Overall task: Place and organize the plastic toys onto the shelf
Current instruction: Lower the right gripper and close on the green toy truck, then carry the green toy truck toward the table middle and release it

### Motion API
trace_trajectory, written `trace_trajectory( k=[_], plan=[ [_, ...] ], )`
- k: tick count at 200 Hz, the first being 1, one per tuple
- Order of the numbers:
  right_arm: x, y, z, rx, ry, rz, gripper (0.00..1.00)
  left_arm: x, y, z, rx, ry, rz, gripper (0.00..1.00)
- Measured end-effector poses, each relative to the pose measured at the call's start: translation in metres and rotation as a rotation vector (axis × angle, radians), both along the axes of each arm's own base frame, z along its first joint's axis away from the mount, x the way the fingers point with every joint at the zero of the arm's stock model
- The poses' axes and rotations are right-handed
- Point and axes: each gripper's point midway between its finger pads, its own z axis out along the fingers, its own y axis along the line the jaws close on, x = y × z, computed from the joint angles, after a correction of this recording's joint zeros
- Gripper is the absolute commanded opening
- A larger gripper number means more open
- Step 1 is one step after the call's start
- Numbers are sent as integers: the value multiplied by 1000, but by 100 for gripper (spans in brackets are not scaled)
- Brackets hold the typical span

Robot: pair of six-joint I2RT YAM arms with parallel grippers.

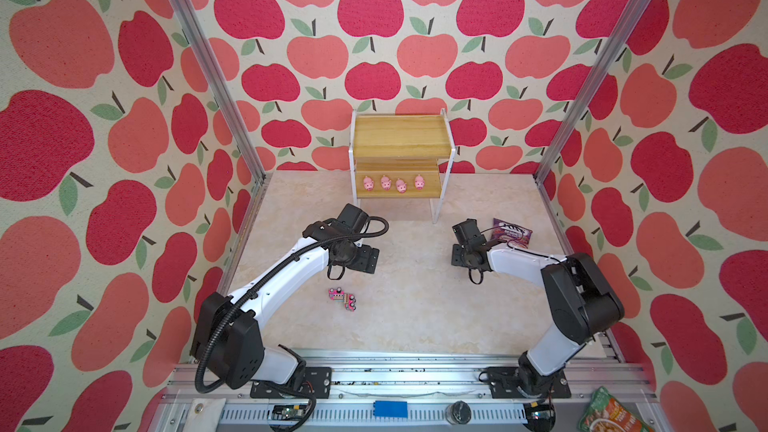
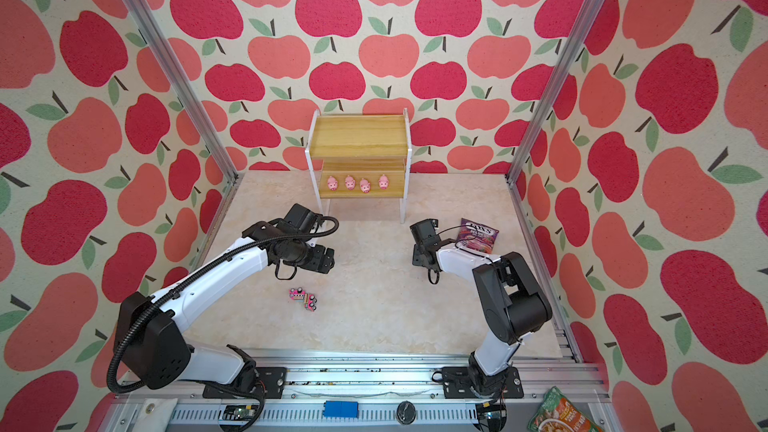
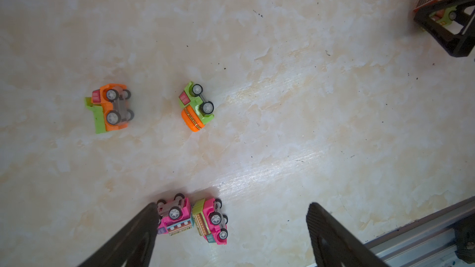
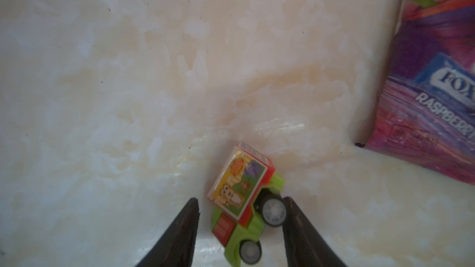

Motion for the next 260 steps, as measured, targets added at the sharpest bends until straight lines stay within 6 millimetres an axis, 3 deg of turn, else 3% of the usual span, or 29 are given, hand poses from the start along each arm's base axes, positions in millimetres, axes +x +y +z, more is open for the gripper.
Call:
trace_trajectory(
  k=[53, 110, 136, 164, 201, 222, 260],
  plan=[
    [6, 7, 10, 39, -34, 23, 29, 8, 2, 5, -7, -53, -2, 93],
    [-10, 31, 33, 189, -90, 143, 28, 25, 28, 23, -63, -131, 90, 93],
    [-21, 61, 42, 268, -99, 240, 29, 27, 33, 23, -76, -137, 104, 93],
    [-34, 110, 50, 374, -119, 358, 30, 28, 34, 23, -89, -133, 110, 93],
    [-44, 176, 28, 543, -60, 431, 30, 29, 37, 30, -108, -154, 118, 93],
    [-44, 194, 10, 622, -18, 408, 31, 27, 37, 33, -118, -164, 117, 93],
    [-36, 205, 17, 735, -21, 352, 35, 25, 35, 34, -133, -167, 110, 93]
  ],
)
